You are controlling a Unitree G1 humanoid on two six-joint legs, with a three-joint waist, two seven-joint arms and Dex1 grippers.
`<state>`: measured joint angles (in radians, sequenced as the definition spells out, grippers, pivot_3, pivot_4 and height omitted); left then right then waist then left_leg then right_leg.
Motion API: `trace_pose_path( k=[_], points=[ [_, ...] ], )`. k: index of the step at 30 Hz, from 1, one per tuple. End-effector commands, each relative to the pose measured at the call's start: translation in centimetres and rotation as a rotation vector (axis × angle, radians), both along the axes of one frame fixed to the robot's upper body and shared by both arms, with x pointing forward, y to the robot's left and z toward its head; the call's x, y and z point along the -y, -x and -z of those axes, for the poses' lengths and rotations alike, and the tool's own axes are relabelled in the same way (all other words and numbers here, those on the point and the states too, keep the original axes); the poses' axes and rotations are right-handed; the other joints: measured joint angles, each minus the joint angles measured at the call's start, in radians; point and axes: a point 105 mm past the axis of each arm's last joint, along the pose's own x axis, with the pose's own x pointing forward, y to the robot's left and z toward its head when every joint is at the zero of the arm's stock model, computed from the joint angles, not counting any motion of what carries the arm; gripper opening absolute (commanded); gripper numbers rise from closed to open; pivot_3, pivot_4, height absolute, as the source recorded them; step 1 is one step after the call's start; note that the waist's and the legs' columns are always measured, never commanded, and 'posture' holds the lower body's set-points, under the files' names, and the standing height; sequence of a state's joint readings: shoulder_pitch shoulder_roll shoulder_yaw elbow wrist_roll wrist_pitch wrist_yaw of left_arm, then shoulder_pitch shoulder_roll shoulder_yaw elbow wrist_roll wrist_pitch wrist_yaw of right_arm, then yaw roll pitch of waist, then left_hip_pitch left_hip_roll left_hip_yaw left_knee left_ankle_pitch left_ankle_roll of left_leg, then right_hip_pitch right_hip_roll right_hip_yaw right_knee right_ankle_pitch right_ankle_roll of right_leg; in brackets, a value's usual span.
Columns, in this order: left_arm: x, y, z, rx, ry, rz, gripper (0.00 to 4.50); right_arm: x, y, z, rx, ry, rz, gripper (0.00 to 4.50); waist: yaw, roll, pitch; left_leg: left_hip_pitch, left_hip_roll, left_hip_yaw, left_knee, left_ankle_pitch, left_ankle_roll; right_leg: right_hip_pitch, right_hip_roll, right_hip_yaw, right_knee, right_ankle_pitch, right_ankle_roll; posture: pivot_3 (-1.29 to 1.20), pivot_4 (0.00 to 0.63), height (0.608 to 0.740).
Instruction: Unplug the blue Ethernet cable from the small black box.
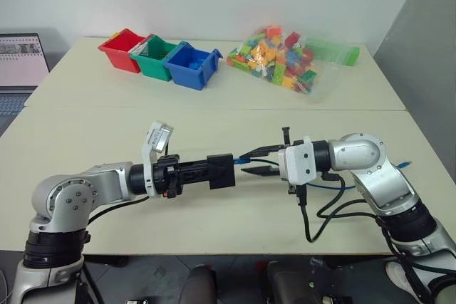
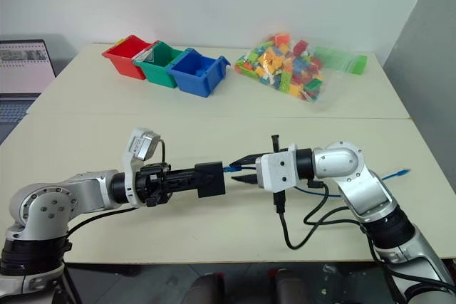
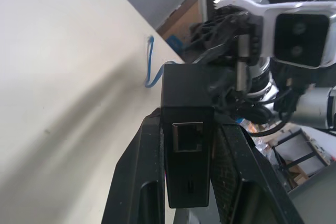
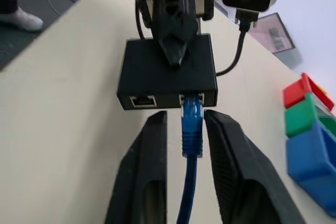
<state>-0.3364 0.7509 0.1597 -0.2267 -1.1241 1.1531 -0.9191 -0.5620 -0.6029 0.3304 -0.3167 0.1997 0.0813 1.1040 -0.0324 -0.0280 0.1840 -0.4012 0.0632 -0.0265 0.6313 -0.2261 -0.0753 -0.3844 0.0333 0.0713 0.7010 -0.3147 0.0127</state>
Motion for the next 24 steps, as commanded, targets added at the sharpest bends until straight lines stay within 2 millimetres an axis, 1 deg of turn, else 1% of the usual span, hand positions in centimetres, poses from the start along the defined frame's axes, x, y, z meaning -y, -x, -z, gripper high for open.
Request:
trace_pose_path(
  k=[1, 3, 4, 7, 9, 14, 19, 24],
  points=[
    [-0.2, 0.6, -0.2, 0.056, -0.031, 0.059, 0.77, 1.0, 1.4, -1.6, -0.246, -0.059, 0.006, 2.09, 0.000, 0.000, 0.000, 0.000, 0.000, 0.000, 0.000, 0.000, 0.000, 0.000, 0.000, 0.000, 0.000, 0.000, 0.000, 0.00, 0.150, 0.740],
    [-0.4, 0.7, -0.1, 0.073, -0.047, 0.080, 0.77, 1.2, 1.7, -1.8, -0.386, -0.093, 0.017, 2.18, 0.000, 0.000, 0.000, 0.000, 0.000, 0.000, 0.000, 0.000, 0.000, 0.000, 0.000, 0.000, 0.000, 0.000, 0.000, 0.00, 0.150, 0.740],
    [-0.4, 0.8, -0.1, 0.085, -0.053, 0.097, 0.77, 1.3, 1.5, -1.8, -0.455, -0.122, 0.039, 2.18, 0.000, 0.000, 0.000, 0.000, 0.000, 0.000, 0.000, 0.000, 0.000, 0.000, 0.000, 0.000, 0.000, 0.000, 0.000, 0.00, 0.150, 0.740],
    [-0.4, 0.9, -0.1, 0.109, -0.050, 0.126, 0.77, 1.3, 1.2, -1.7, -0.577, -0.164, 0.074, 2.18, 0.000, 0.000, 0.000, 0.000, 0.000, 0.000, 0.000, 0.000, 0.000, 0.000, 0.000, 0.000, 0.000, 0.000, 0.000, 0.00, 0.150, 0.740],
    [-0.4, 1.1, -0.3, 0.124, -0.027, 0.147, 0.77, 1.1, 1.3, -1.0, -0.705, -0.197, 0.087, 2.18, -0.001, 0.000, 0.000, 0.000, 0.000, 0.001, 0.000, 0.000, 0.000, -0.001, 0.000, 0.000, 0.000, 0.000, 0.000, 0.00, 0.150, 0.740],
    [-0.5, 1.2, -0.5, 0.132, 0.005, 0.157, 0.77, 0.2, 1.5, 0.2, -0.894, -0.255, 0.103, 2.18, -0.001, 0.000, 0.000, -0.001, 0.000, 0.001, -0.001, 0.000, 0.000, -0.001, 0.000, 0.000, -0.001, -0.003, 0.004, 0.00, 0.150, 0.740],
    [-0.6, 1.3, -0.6, 0.138, 0.013, 0.158, 0.77, -0.7, 1.9, 0.2, -0.998, -0.309, 0.087, 2.18, -0.001, 0.000, 0.000, -0.001, 0.000, 0.001, -0.001, 0.000, 0.000, -0.002, 0.000, 0.000, -0.001, -0.003, 0.005, 0.00, 0.150, 0.740],
    [-0.6, 1.3, -0.6, 0.140, 0.011, 0.163, 0.77, -1.1, 1.6, 0.3, -1.030, -0.334, 0.108, 2.18, -0.002, 0.000, 0.000, -0.001, 0.000, 0.001, -0.001, 0.000, 0.000, -0.002, 0.001, 0.000, -0.001, -0.003, 0.005, 0.00, 0.150, 0.740]
  ],
)
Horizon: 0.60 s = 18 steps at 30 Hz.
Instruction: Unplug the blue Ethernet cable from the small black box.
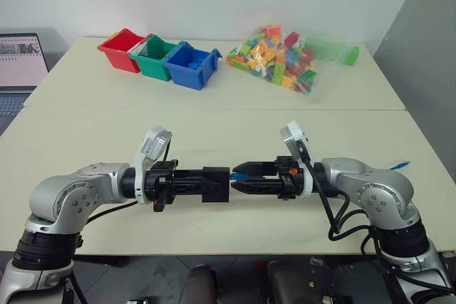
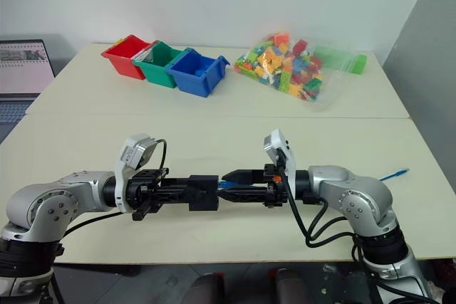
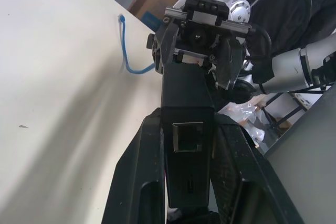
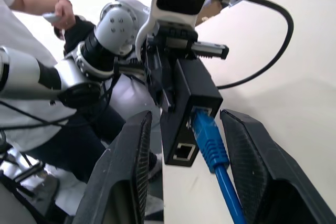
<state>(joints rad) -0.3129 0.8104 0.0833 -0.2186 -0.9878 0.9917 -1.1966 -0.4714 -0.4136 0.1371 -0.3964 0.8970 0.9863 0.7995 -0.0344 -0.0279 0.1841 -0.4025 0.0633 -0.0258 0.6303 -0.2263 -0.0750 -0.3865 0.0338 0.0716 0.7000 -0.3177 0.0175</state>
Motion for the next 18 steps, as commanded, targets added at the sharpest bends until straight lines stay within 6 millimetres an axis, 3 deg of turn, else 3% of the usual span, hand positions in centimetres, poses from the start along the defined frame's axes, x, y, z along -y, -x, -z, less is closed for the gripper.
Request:
trace_pose_path(
  k=[1, 14, 18],
  points=[
    [-0.27, 0.01, -0.82, 0.042, 0.015, 0.005, 0.77, 0.03, -0.04, -0.63, -0.015, -0.035, 0.013, 2.18, 0.000, 0.000, 0.000, 0.000, 0.000, 0.000, 0.000, 0.000, 0.000, 0.000, 0.000, 0.000, 0.000, 0.000, 0.000, 0.00, 0.150, 0.740],
    [-0.16, -0.06, -0.93, 0.047, 0.013, 0.006, 0.77, 0.09, -0.24, -0.17, -0.033, -0.014, 0.020, 2.18, -0.001, 0.000, 0.000, 0.000, 0.000, 0.000, 0.000, 0.000, 0.000, -0.001, 0.000, 0.000, 0.000, 0.000, 0.000, 0.00, 0.150, 0.740],
    [0.04, -0.05, -1.06, 0.051, 0.014, 0.009, 0.77, 0.18, -0.23, -0.06, -0.030, -0.005, 0.017, 1.45, -0.001, 0.000, 0.000, -0.001, 0.000, 0.000, 0.000, 0.000, 0.000, -0.001, 0.000, 0.000, 0.000, 0.000, 0.000, 0.00, 0.150, 0.740]
  ],
)
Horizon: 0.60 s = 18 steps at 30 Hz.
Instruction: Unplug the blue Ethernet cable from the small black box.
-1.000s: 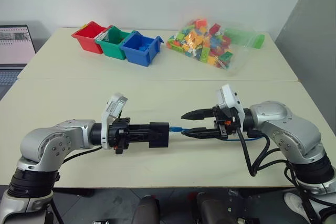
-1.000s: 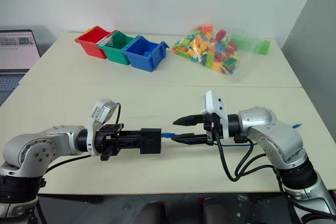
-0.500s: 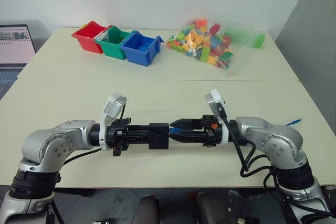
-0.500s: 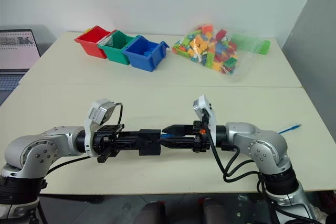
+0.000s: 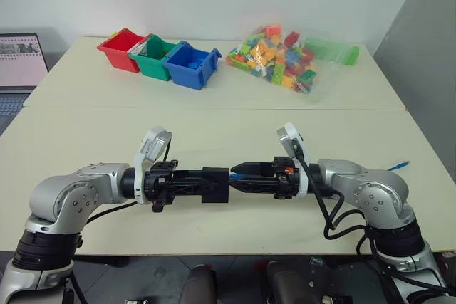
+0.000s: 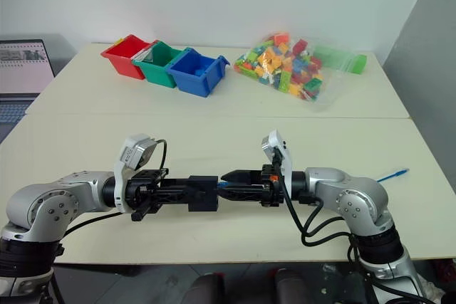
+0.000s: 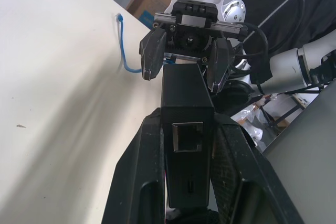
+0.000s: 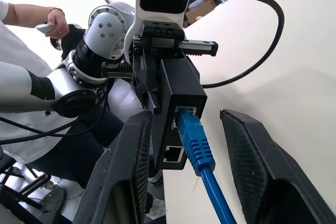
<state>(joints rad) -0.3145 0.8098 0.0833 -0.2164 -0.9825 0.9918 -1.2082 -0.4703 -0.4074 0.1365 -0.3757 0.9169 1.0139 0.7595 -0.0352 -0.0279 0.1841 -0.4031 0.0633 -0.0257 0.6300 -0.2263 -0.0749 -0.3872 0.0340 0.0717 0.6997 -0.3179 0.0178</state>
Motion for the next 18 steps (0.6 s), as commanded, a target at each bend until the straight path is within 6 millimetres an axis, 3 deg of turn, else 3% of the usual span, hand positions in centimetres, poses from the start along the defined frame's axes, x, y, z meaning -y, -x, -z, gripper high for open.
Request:
trace_pose_path(
  k=[1, 6, 14, 18],
  points=[
    [0.1, -0.1, -1.1, 0.050, 0.014, 0.002, 0.77, 0.2, 0.1, -0.6, 0.020, -0.015, -0.010, 1.20, 0.000, 0.000, 0.000, 0.000, 0.000, 0.000, 0.000, 0.000, 0.000, 0.000, 0.000, 0.000, 0.000, 0.000, 0.000, 0.00, 0.150, 0.740],
    [0.3, -0.1, -1.2, 0.053, 0.016, 0.006, 0.77, 0.3, 0.2, -0.5, 0.024, -0.010, -0.019, 0.08, 0.000, 0.000, 0.000, 0.000, 0.000, 0.000, 0.000, 0.000, 0.000, 0.000, 0.000, 0.000, 0.000, 0.000, 0.000, 0.00, 0.150, 0.740],
    [0.6, 0.2, -1.3, 0.067, 0.015, 0.028, 0.77, 0.6, 0.2, -0.6, 0.015, -0.006, -0.030, 0.07, 0.000, 0.000, 0.000, -0.001, 0.000, 0.000, 0.000, 0.000, 0.000, 0.000, 0.000, 0.000, -0.001, 0.000, 0.000, 0.00, 0.150, 0.740],
    [0.0, 0.2, -1.3, 0.078, -0.003, 0.012, 0.77, 1.7, -0.5, 0.0, -0.024, 0.016, -0.001, 0.07, 0.000, 0.000, 0.000, -0.001, 0.000, 0.000, 0.000, 0.000, 0.000, -0.001, 0.000, 0.000, -0.001, 0.000, 0.000, 0.00, 0.150, 0.740]
  ],
)
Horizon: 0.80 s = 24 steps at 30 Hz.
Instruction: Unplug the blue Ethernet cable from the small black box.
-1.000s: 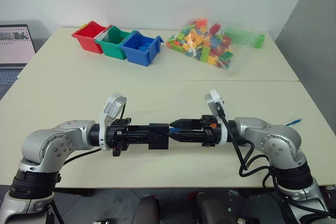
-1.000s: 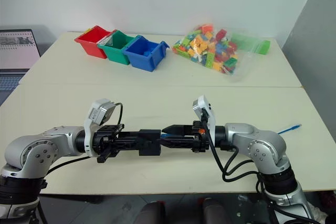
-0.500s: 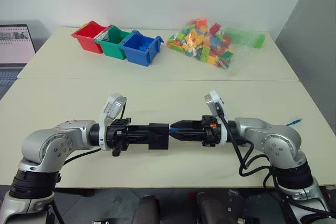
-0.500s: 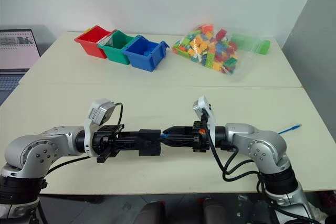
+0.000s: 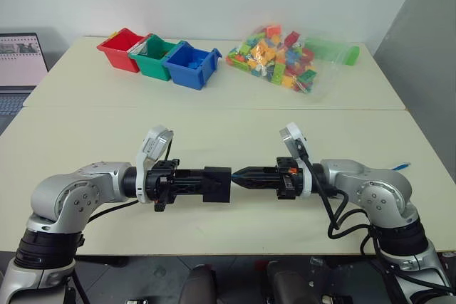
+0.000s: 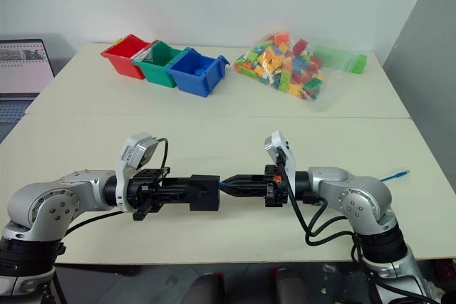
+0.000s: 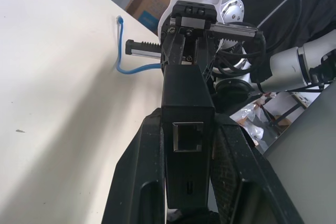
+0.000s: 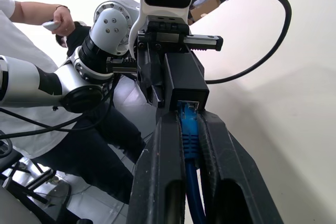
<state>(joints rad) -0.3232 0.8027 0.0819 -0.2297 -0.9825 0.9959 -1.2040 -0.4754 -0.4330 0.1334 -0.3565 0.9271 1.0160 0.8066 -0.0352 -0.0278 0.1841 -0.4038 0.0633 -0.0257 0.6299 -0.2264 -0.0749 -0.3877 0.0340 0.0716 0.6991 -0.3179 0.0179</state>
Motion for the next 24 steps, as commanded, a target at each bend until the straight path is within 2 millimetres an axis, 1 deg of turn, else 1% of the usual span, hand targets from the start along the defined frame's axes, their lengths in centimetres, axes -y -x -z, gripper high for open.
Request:
trace_pose_path(
  k=[1, 5, 9, 10, 12, 14, 18, 21, 22, 23, 24],
  points=[
    [-0.7, 0.1, -1.0, 0.072, -0.013, -0.009, 0.77, 1.8, -0.8, 0.2, -0.019, 0.027, 0.047, 0.07, 0.000, 0.000, 0.000, 0.000, 0.000, 0.000, 0.000, 0.000, 0.000, 0.000, 0.000, 0.000, 0.000, 0.000, 0.000, 0.00, 0.150, 0.740],
    [-2.3, -0.4, -1.0, 0.082, -0.032, -0.095, 0.77, 4.4, -2.0, 1.3, -0.029, 0.085, 0.139, 0.04, 0.001, 0.000, 0.000, 0.000, 0.000, 0.000, 0.000, 0.000, 0.000, 0.000, 0.000, 0.000, -0.001, 0.000, 0.000, 0.00, 0.150, 0.740],
    [-3.2, -0.6, -1.0, 0.096, -0.041, -0.160, 0.77, 6.3, -3.6, 1.7, 0.010, 0.103, 0.259, 0.04, 0.001, 0.000, 0.000, -0.001, 0.000, 0.000, 0.000, 0.000, 0.000, -0.001, 0.000, 0.000, -0.001, 0.000, 0.000, 0.00, 0.150, 0.740],
    [-3.4, -0.7, -1.0, 0.097, -0.043, -0.174, 0.77, 6.7, -4.6, 1.5, 0.039, 0.094, 0.314, 0.04, 0.001, 0.000, 0.000, -0.001, 0.000, 0.000, 0.000, 0.000, 0.000, -0.001, 0.000, 0.000, -0.001, 0.000, 0.000, 0.00, 0.150, 0.740],
    [-3.6, -1.0, -0.8, 0.110, -0.058, -0.223, 0.77, 7.7, -8.4, 1.2, 0.202, 0.131, 0.532, 0.04, -0.003, 0.000, 0.000, -0.001, 0.000, 0.000, 0.000, 0.000, 0.000, -0.001, 0.000, 0.000, -0.001, 0.000, 0.000, 0.00, 0.150, 0.740],
    [-3.7, -1.4, -0.5, 0.125, -0.071, -0.263, 0.77, 8.5, -11.4, 1.2, 0.364, 0.198, 0.714, 0.04, -0.013, 0.000, 0.000, -0.001, 0.000, 0.001, 0.000, 0.000, 0.000, -0.001, 0.000, 0.001, -0.001, 0.000, 0.000, 0.00, 0.150, 0.740],
    [-3.4, -2.3, 0.1, 0.155, -0.094, -0.314, 0.77, 9.0, -15.1, 2.1, 0.560, 0.320, 0.902, 0.04, -0.017, 0.001, 0.001, -0.001, 0.000, 0.001, 0.000, 0.000, 0.000, -0.001, 0.000, 0.001, -0.001, 0.000, 0.000, 0.00, 0.150, 0.740],
    [-3.2, -2.6, 0.5, 0.174, -0.108, -0.328, 0.77, 9.2, -16.8, 2.6, 0.599, 0.360, 0.985, 0.04, -0.018, 0.001, 0.001, -0.002, 0.000, 0.001, 0.000, 0.000, 0.000, -0.002, 0.000, 0.001, -0.001, 0.001, -0.002, 0.00, 0.150, 0.740],
    [-3.2, -2.7, 0.5, 0.182, -0.110, -0.340, 0.77, 9.3, -17.2, 2.7, 0.597, 0.368, 1.006, 0.04, -0.018, 0.001, 0.001, -0.002, 0.000, 0.001, 0.000, 0.000, 0.000, -0.002, 0.000, 0.001, -0.001, 0.003, -0.005, 0.00, 0.150, 0.740],
    [-3.2, -2.8, 0.6, 0.194, -0.114, -0.351, 0.77, 9.4, -17.5, 2.9, 0.591, 0.373, 1.019, 0.74, -0.017, 0.001, 0.001, -0.003, 0.000, 0.001, 0.000, 0.000, 0.000, -0.002, 0.000, 0.001, -0.001, 0.003, -0.005, 0.00, 0.150, 0.740],
    [-3.2, -2.9, 0.7, 0.203, -0.120, -0.359, 0.77, 9.5, -17.7, 2.9, 0.586, 0.373, 1.026, 0.84, -0.017, 0.001, 0.001, -0.003, 0.000, 0.001, 0.000, 0.000, 0.000, -0.002, -0.001, 0.001, -0.001, 0.003, -0.005, 0.00, 0.150, 0.740]
  ],
)
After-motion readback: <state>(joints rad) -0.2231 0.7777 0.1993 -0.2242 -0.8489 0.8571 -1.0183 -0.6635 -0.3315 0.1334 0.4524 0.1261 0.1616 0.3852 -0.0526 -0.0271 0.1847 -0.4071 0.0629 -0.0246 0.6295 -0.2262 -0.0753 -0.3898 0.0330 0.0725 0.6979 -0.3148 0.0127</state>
